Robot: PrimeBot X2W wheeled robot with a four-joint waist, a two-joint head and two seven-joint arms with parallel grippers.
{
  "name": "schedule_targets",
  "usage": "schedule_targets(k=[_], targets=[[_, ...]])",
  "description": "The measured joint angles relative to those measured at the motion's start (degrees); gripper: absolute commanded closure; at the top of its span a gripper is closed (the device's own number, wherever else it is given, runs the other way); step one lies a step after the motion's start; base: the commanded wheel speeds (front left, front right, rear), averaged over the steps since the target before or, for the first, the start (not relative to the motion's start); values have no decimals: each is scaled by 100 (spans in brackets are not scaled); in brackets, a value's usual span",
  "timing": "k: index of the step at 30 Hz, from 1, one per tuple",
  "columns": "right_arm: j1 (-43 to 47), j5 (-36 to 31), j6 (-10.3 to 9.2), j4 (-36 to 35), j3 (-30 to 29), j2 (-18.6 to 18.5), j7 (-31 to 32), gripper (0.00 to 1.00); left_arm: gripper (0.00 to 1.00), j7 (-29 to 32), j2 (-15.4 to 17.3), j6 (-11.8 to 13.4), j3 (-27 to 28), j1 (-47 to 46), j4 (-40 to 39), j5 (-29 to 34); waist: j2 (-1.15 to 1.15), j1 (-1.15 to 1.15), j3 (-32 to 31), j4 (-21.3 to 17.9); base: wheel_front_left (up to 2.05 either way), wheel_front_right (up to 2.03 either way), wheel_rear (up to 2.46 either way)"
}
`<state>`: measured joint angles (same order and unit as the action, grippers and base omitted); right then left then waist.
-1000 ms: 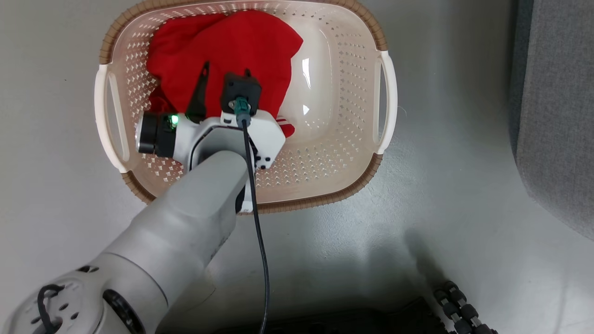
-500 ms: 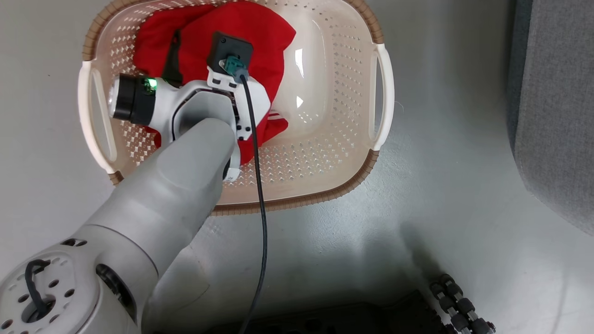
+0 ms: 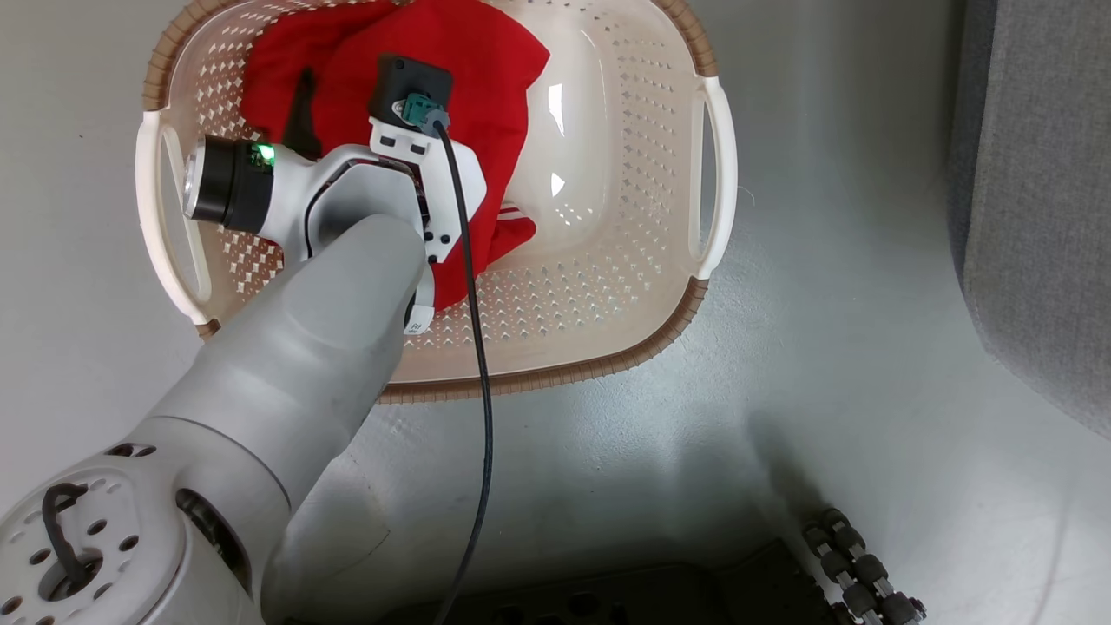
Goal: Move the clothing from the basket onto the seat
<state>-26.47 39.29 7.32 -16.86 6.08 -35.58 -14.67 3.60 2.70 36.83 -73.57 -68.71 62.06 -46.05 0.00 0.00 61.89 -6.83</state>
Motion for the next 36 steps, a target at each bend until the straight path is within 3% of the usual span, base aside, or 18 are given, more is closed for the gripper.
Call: schedule_targets(k=[7,8,9,10,11,16,22,36], targets=[[0,0,0,-29,-21,-5,0,0,0,232,-1,-334,-1,1,137,-74,0,0,27,-5,0,0,0],[0,0,0,-29,-21,-5,-1,0,5,243,0,-356,-1,1,140,-94,0,0,31,-8,0,0,0],[-1,0,0,-30,-21,-5,0,0,18,245,-2,-359,-1,2,143,-102,0,0,33,-10,0,0,0],[-1,0,1,-30,-20,-5,0,0,50,258,-1,-379,-1,4,143,-103,0,0,32,-16,0,0,0],[-1,1,1,-29,-18,-5,0,0,98,269,-1,-403,-1,10,140,-122,0,0,29,-20,0,0,0],[-25,3,1,-1,-88,-10,0,0,100,171,-2,-407,-1,23,83,-285,0,0,1,-27,0,0,0],[-106,2,1,75,-121,13,0,0,100,-377,0,-458,0,133,-69,-438,0,0,-129,-24,0,0,0],[42,-5,0,459,221,116,0,0,100,-1415,-3,-906,-15,868,-287,-681,0,0,-1242,71,0,0,0]])
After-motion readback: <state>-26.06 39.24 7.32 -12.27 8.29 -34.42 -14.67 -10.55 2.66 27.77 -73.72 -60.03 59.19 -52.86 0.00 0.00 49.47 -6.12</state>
